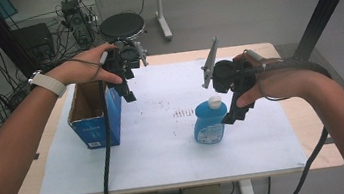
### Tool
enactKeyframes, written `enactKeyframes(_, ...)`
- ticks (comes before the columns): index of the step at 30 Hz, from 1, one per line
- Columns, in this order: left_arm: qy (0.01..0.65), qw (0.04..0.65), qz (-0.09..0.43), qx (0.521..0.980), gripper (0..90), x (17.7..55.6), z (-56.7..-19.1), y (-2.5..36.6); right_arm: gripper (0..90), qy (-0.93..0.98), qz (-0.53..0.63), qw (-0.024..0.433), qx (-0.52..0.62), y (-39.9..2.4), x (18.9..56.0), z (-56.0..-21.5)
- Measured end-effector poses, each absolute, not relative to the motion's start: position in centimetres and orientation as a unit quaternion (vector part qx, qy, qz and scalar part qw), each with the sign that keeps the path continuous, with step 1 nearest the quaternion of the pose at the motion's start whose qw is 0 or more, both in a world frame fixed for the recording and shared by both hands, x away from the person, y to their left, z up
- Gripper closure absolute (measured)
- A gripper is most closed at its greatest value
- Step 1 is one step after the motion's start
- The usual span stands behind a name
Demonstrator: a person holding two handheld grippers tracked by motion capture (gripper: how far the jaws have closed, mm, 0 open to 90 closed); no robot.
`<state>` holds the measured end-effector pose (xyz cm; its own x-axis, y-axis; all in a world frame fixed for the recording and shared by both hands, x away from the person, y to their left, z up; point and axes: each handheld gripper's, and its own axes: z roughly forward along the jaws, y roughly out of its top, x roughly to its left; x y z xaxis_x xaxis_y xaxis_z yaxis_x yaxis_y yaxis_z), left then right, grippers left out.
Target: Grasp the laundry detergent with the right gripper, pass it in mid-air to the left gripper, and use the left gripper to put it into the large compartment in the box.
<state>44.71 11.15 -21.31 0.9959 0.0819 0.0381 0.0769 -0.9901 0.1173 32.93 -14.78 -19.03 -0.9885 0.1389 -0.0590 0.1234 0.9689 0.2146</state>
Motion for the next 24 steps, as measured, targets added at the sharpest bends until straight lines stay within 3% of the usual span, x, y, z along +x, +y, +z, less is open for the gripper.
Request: enactKeyframes(24,0.042,0.065,0.025,0.997,12.0,44.5,-21.5,10.6,7.3,0.988,0.129,0.069,0.054,-16.3,34.0,-19.1)
